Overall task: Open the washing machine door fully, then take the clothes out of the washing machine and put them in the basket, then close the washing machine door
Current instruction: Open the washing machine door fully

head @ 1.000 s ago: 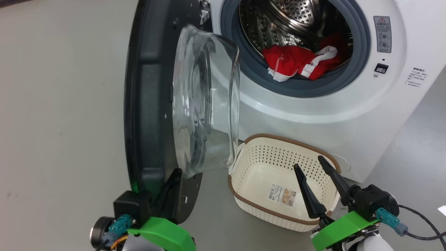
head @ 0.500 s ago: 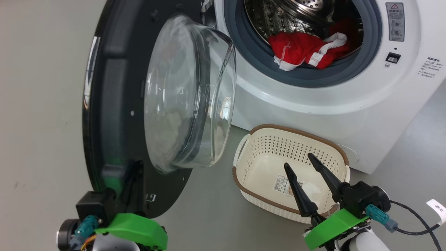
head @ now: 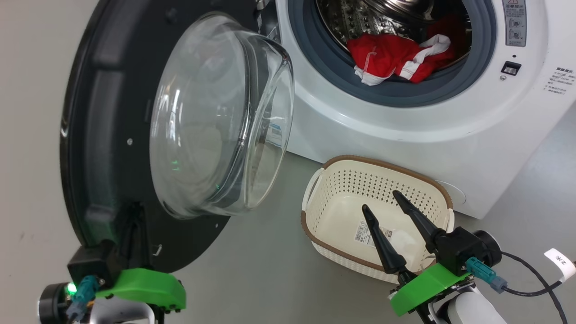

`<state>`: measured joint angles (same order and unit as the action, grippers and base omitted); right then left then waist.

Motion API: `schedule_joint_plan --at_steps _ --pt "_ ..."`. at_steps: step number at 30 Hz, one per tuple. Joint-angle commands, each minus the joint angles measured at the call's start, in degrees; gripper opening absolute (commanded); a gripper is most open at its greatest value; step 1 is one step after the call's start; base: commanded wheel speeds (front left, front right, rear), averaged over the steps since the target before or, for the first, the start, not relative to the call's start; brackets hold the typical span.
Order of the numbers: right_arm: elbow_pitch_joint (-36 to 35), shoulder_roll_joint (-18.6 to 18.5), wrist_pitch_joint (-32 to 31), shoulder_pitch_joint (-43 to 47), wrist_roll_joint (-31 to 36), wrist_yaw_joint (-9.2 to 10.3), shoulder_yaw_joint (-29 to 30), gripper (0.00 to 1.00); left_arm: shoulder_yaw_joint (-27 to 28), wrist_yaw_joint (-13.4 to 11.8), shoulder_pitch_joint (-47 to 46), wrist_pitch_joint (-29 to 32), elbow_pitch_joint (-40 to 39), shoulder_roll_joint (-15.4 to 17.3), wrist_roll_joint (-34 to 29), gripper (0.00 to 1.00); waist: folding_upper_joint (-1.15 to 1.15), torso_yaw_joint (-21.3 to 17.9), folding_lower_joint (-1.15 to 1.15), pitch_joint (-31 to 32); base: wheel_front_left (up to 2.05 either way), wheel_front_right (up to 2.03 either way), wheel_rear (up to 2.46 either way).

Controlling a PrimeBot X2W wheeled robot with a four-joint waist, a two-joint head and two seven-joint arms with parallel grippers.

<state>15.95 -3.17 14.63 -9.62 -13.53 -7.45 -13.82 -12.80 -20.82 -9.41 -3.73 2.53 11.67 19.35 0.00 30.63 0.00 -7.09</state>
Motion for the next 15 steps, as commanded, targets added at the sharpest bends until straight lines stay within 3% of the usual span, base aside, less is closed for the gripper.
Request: schedule_joint_plan --at_steps 1,15 --pt "-1.2 0.3 0.4 -1.9 0.7 -0.03 -1.5 1.0 3.8 -1.4 -2.7 -0.8 -0.6 2.2 0.4 0.0 0.0 0.0 0.0 -0.1 0.0 0.0 0.0" --pt "-0.2 0.3 0.4 -3.5 1.4 -0.03 -2.3 1.0 7.1 -1.3 -7.3 -4.8 4.7 3.5 1.8 0.0 0.0 -0.2 0.0 -1.6 0.0 0.0 0.0"
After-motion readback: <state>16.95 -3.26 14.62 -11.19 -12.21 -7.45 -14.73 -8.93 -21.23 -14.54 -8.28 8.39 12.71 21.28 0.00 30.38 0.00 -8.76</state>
